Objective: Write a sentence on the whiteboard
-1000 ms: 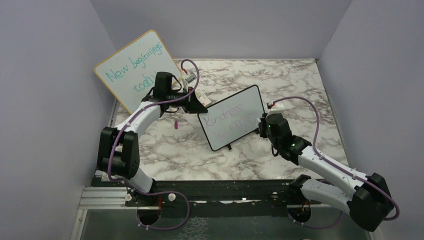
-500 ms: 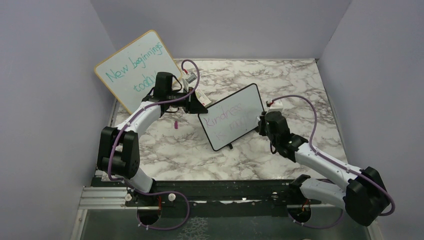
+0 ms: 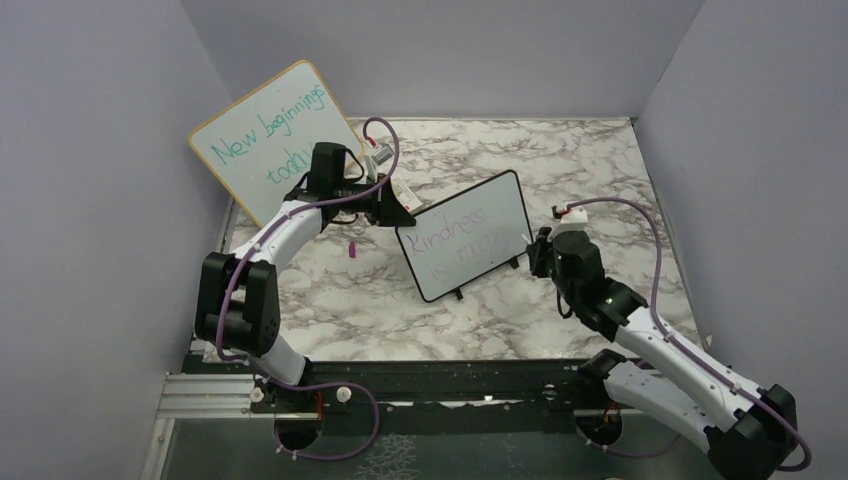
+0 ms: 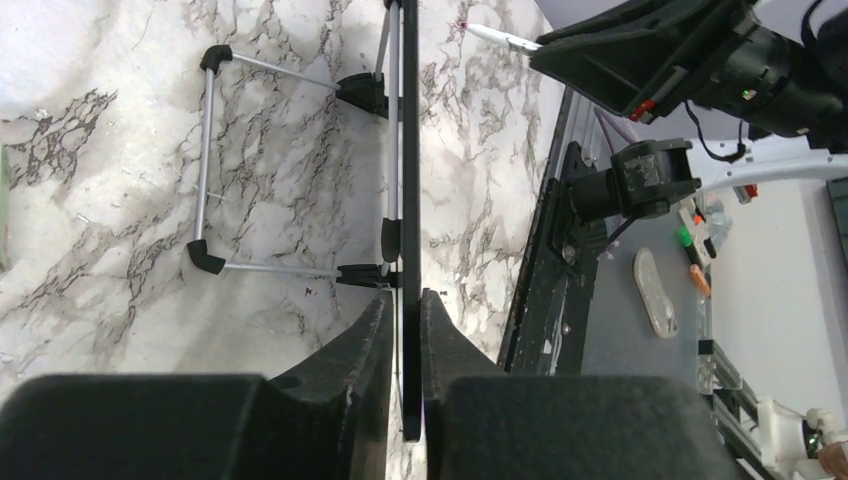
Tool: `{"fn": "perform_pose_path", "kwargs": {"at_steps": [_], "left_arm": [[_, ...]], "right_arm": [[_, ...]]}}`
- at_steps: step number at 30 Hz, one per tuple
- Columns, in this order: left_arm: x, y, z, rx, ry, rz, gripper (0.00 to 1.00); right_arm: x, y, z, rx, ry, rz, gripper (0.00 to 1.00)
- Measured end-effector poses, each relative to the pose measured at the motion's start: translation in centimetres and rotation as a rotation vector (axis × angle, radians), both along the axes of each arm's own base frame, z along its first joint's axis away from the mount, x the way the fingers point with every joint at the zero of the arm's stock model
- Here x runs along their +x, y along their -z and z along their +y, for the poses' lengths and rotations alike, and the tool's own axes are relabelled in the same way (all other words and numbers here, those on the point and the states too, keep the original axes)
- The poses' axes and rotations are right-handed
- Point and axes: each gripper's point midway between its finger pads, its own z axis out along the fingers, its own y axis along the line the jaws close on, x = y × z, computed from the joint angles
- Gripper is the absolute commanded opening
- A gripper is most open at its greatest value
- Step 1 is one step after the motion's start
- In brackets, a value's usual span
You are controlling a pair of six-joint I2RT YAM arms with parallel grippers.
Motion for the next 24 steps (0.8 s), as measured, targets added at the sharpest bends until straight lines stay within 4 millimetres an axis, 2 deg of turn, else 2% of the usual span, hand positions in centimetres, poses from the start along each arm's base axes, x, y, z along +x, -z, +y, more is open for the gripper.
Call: {"fn": "perform_pose_path", "kwargs": {"at_steps": [7, 11, 13, 18, 21, 24], "left_arm": [[0.5, -0.2, 0.4, 0.041, -0.068, 0.025, 0.39], [1.4, -1.5, 1.3, 0.088, -0.155, 0.016, 0.49], [2.0, -2.6, 2.0, 0.101, -0.203, 0.000, 0.55], [2.9, -5.2, 4.7, 0.115, -0.336, -0.035, 0.61], [3.2, -5.6, 6.5, 0.132, -0.413, -0.030, 0.65], [3.2, -4.9, 8.0, 0.157, -0.471, -0.002, 0.68]], "right_arm": [[-1.3, -2.7, -1.0, 0.018, 0.000, -0.031, 0.00], [-1.9, -4.4, -1.4, 0.028, -0.001, -0.054, 0.00], [-2.1, -5.2, -1.6, 0.029, -0.001, -0.064, 0.00], [-2.7, -6.3, -2.1, 0.018, -0.004, -0.075, 0.00], [-3.1, -6.6, -2.6, 0.006, -0.003, -0.074, 0.00], [-3.5, -7.2, -3.0, 0.001, -0.001, -0.087, 0.00]]}}
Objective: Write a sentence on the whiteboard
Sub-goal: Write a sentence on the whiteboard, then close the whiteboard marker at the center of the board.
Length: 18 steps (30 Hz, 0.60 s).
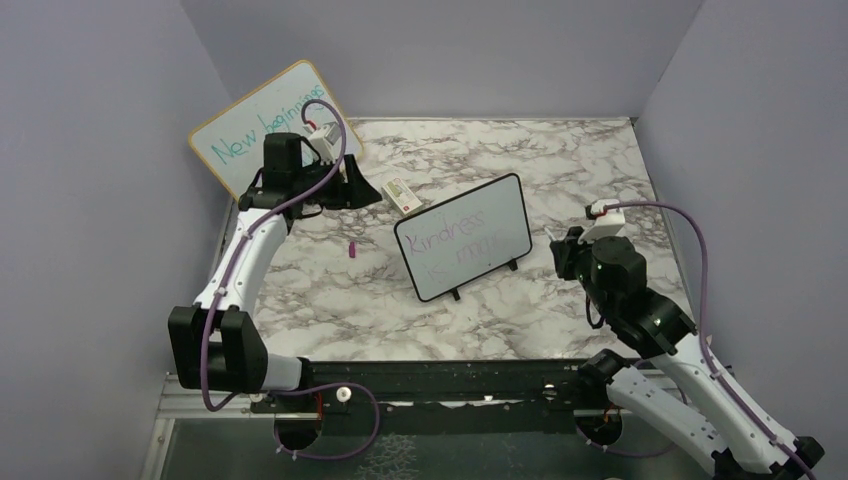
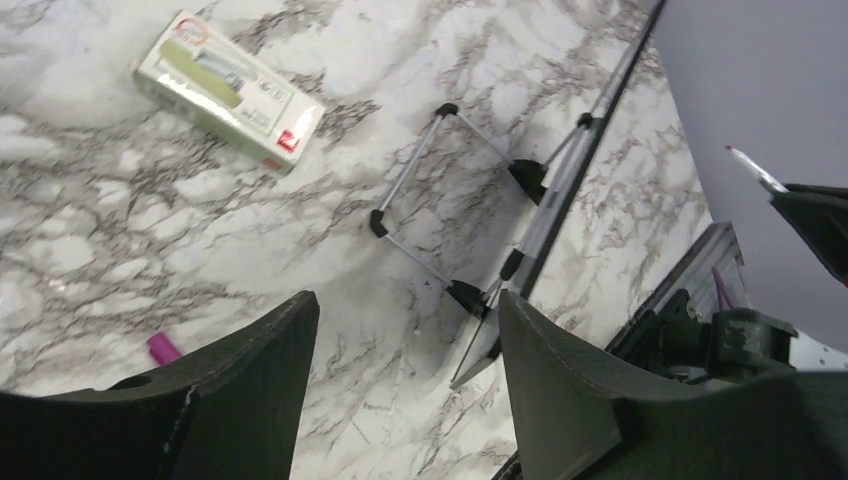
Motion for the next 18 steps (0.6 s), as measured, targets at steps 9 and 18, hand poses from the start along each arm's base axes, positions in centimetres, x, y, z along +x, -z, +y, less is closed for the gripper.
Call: {"fn": "perform_pose_path", "kwargs": {"at_steps": [9, 18], "left_arm": [[-0.5, 8.5, 5.1, 0.160, -0.251, 0.261, 0.72], [-0.7, 16.8, 8.4, 0.357, -0.396, 0.490, 0.65]], "right_arm": [[-0.7, -1.1, -0.8, -0.017, -0.002, -0.028, 0.00], [-0.9, -1.7, -1.0, -0.009, -0.004, -0.051, 0.00]]}}
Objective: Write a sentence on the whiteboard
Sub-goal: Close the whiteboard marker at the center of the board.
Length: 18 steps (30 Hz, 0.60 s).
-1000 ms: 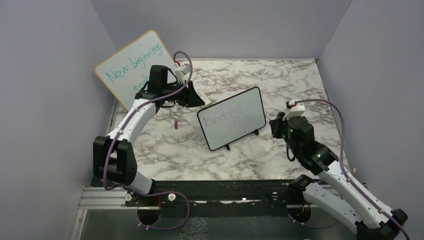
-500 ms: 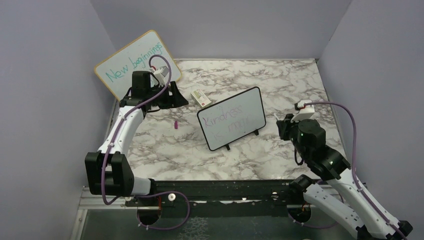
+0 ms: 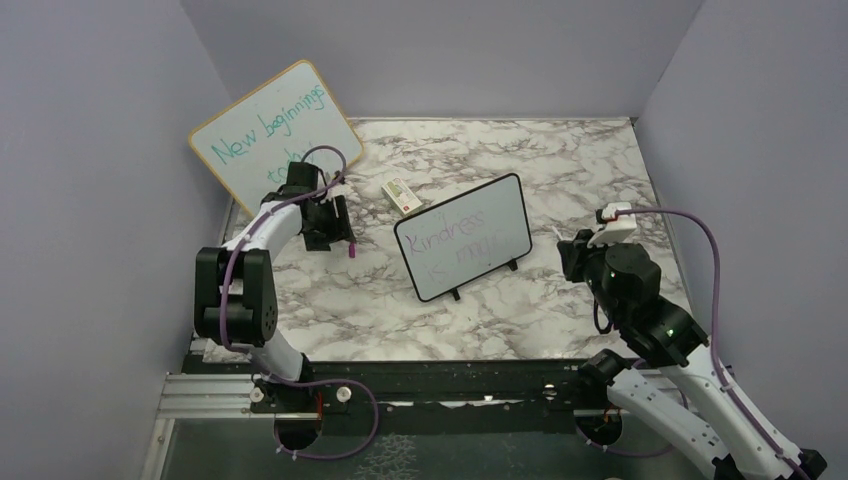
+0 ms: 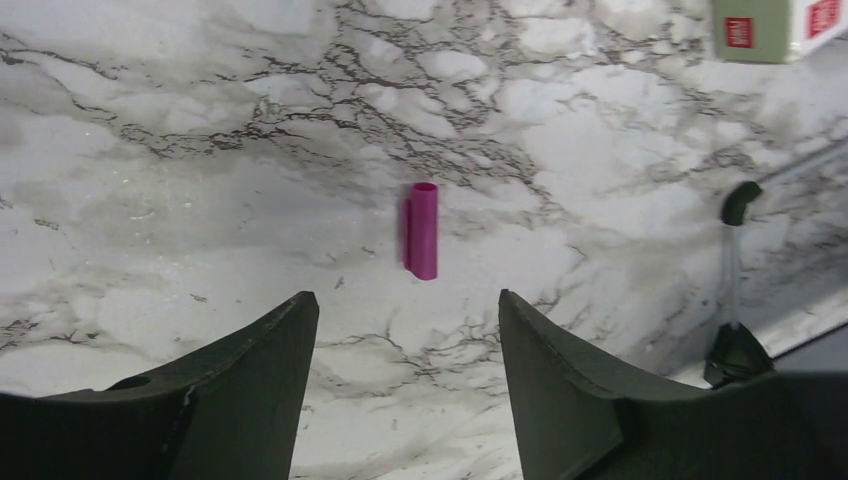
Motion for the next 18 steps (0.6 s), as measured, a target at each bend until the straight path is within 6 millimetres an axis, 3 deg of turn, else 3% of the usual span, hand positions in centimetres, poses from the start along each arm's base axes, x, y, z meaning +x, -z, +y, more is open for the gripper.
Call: {"fn": "perform_pose_path", "kwargs": {"at_steps": [6, 18], "left_arm": [[-0.6, 3.0, 0.1, 0.098, -0.009, 0.081, 0.57], [-0.4, 5.1, -1.4, 0.227, 0.025, 0.119, 0.36]], "right_arm": [[-0.1, -0.2, -0.1, 0.001, -0.001, -0.009, 0.00], [-0.1, -0.2, -0.1, -0.009, -0.004, -0.009, 0.00]]}}
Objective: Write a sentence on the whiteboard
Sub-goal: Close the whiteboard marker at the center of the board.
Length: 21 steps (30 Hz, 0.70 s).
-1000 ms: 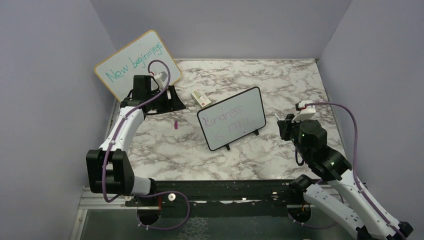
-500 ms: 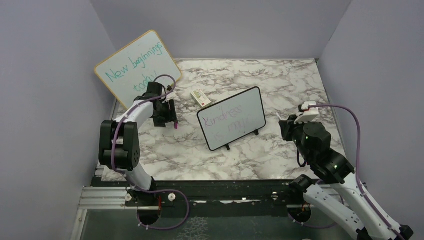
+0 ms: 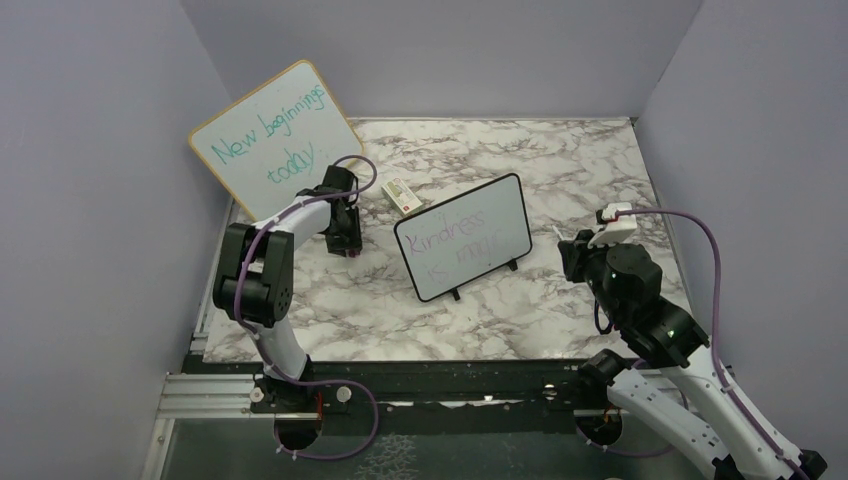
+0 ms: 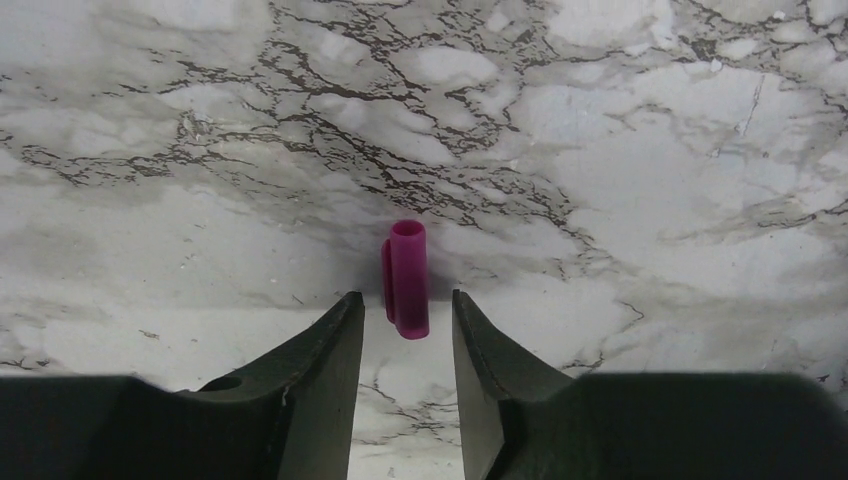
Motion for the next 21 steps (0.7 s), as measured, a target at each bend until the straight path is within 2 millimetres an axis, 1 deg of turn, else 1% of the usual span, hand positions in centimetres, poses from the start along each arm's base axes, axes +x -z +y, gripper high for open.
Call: {"fn": "perform_pose_path", "kwargs": {"at_steps": [2, 3, 4, 6, 8, 10, 11, 13, 17, 21], "left_arm": [[0.2, 0.1, 0.2, 0.011, -0.005, 0.001, 0.33], [0.2, 0.1, 0.2, 0.015, -0.007, 0.002, 0.30], [0.2, 0.2, 0.3, 0.020, -0.009, 0.005, 0.25], [0.2, 0.2, 0.5, 0.028, -0.011, 0.007, 0.21], [0.3, 0.3, 0.6, 0.038, -0.014, 0.010, 0.09], [0.2, 0.3, 0.6, 0.041, -0.014, 0.014, 0.06], [0.2, 0.3, 0.6, 0.041, -0.012, 0.015, 0.02], [0.2, 0.3, 0.5, 0.042, -0.006, 0.014, 0.00], [0.1, 0.1, 0.6, 0.045, 0.008, 0.009, 0.00], [-0.9, -0.4, 0.9, 0.056, 0.042, 0.008, 0.00]], "right_arm": [[0.0, 0.0, 0.0, -0.001, 0.000, 0.001, 0.00], [0.0, 0.0, 0.0, -0.001, 0.000, 0.001, 0.00], [0.0, 0.0, 0.0, -0.001, 0.001, 0.001, 0.00], [0.0, 0.1, 0.0, -0.002, 0.001, 0.003, 0.00], [0.1, 0.1, 0.0, -0.004, 0.002, 0.004, 0.00], [0.1, 0.1, 0.0, -0.005, 0.003, 0.005, 0.00], [0.1, 0.1, 0.0, -0.005, 0.003, 0.005, 0.00], [0.1, 0.1, 0.0, -0.005, 0.003, 0.005, 0.00], [0.1, 0.2, 0.0, -0.012, 0.000, 0.005, 0.00], [0.1, 0.2, 0.1, -0.017, -0.009, 0.005, 0.00]]}}
